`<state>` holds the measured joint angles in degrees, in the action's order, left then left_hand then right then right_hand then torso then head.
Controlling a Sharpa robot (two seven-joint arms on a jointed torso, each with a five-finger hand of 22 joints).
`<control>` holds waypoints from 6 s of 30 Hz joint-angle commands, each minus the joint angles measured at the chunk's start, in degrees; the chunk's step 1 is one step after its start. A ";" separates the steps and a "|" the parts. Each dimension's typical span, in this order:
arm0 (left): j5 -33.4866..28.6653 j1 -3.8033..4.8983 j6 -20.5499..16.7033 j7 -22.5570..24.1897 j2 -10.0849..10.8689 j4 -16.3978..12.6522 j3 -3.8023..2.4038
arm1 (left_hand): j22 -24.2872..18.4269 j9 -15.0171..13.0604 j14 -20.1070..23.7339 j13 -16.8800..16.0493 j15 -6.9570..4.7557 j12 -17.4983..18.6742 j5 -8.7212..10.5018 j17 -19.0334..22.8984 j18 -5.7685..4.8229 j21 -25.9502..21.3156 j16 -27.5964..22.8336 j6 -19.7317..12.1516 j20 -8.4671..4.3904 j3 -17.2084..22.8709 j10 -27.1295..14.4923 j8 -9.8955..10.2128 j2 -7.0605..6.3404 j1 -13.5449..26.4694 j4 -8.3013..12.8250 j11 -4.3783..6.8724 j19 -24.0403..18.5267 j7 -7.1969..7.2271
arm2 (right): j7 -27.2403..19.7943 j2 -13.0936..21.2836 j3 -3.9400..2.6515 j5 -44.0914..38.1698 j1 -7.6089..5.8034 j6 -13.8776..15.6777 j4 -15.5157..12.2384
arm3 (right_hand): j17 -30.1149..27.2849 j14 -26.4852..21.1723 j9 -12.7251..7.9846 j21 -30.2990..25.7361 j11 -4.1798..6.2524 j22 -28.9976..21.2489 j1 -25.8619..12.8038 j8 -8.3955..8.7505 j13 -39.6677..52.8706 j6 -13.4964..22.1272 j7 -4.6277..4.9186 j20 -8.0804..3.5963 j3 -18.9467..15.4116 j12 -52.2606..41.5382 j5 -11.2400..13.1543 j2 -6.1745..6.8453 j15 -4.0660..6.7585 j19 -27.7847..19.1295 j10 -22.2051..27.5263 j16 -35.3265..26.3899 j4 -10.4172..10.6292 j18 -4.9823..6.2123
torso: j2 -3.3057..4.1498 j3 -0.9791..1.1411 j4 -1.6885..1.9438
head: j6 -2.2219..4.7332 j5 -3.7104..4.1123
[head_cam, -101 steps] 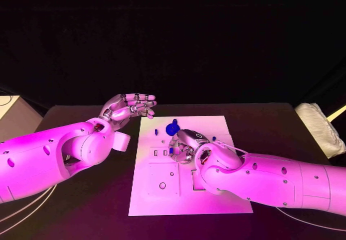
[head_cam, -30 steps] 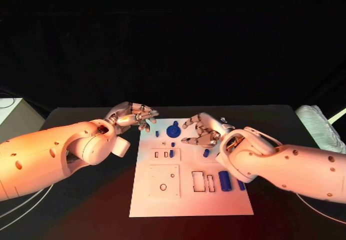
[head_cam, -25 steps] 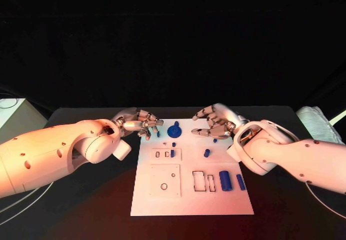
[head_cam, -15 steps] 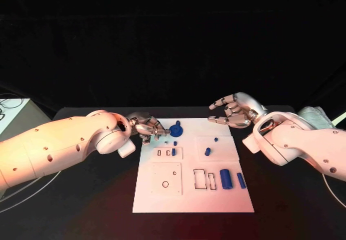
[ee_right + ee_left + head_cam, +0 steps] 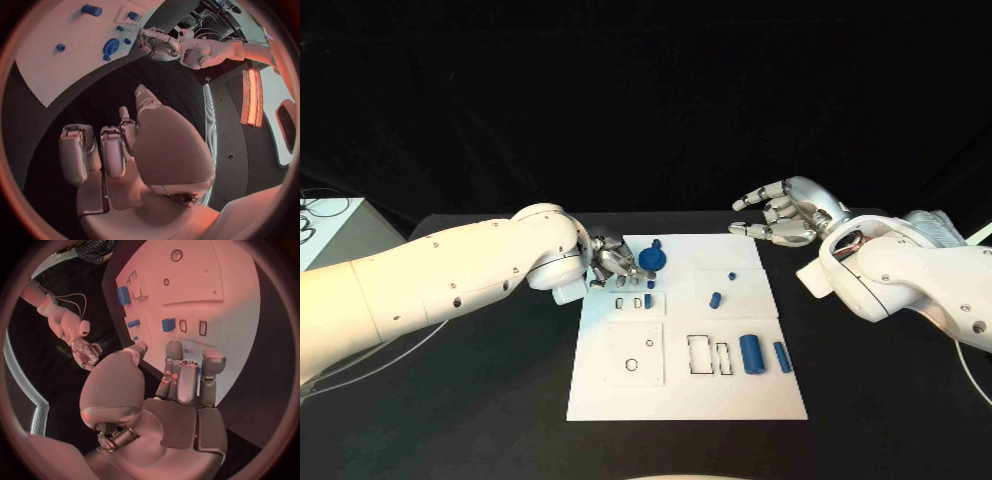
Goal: Assemble the parts on the task board
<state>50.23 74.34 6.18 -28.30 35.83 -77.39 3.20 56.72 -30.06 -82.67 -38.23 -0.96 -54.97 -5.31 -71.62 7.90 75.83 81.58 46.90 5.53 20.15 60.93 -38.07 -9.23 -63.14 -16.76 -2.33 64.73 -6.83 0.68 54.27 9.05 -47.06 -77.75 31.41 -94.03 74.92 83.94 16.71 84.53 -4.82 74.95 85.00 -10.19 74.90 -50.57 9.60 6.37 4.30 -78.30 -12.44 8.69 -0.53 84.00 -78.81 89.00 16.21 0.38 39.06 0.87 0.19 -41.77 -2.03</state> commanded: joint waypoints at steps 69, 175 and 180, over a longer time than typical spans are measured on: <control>4.30 1.18 11.99 -4.58 -7.85 6.35 1.63 | 2.39 -3.14 -0.96 -2.39 -0.54 -2.49 0.13 -2.13 -1.35 1.89 1.37 -0.46 -0.23 3.55 0.88 -1.01 4.27 -6.09 0.98 0.59 1.27 1.01 | 3.27 -2.80 0.05 -2.23 0.29 -3.57 1.64 | 12.13 5.17 -0.21 -1.24 0.02 10.41 -0.57 -0.39 2.93 -0.31 0.04 0.03 0.21 0.88 -0.87 0.11 0.05 2.64 0.84 -0.67 0.31 1.35 | 0.28 -0.06 0.09 | -1.02 0.07; 4.97 0.46 1.43 -5.04 -2.25 0.19 4.69 | 14.97 -13.86 -5.68 -9.93 -3.55 -7.36 -21.41 -12.55 -3.79 8.14 5.74 5.14 -3.35 31.82 12.52 -3.78 -3.73 -0.27 17.48 3.69 11.42 3.87 | 3.32 -2.95 0.11 -3.53 0.87 -3.95 2.21 | 11.89 5.10 -0.43 -1.61 0.09 10.18 -0.78 -0.58 2.56 -0.29 -0.01 -0.07 0.66 1.21 -2.36 0.19 0.14 2.54 1.08 -0.86 0.28 1.41 | 0.42 -0.07 0.02 | -2.15 -0.78; 4.89 0.32 1.65 -5.03 -2.35 0.28 4.77 | 14.97 -13.86 -5.68 -9.93 -3.55 -7.36 -21.41 -12.55 -3.79 8.14 5.74 5.14 -3.35 31.82 12.52 -3.78 -3.73 -0.27 17.48 3.69 11.42 3.87 | 3.32 -2.94 0.11 -3.53 0.88 -3.98 2.22 | 11.89 5.10 -0.43 -1.61 0.09 10.18 -0.78 -0.58 2.56 -0.29 -0.01 -0.07 0.66 1.21 -2.36 0.19 0.14 2.54 1.08 -0.86 0.28 1.41 | 0.41 -0.08 -0.02 | -2.28 -0.72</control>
<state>55.01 74.87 6.36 -33.00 33.62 -77.04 7.84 71.64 -36.52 -84.04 -48.24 -3.98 -62.24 -26.41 -74.91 5.22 83.60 86.98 50.52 2.16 42.13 73.13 -41.67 -13.43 -63.31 -9.31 1.20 75.87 -4.09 4.38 51.36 9.17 -49.96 -76.90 28.16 -91.79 74.94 83.94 16.32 83.31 -4.66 74.92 84.77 -10.41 74.92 -50.57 9.60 6.37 4.62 -77.36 -14.43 8.92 -0.52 84.00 -78.25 88.46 16.53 1.27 39.46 0.79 0.20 -43.99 -2.80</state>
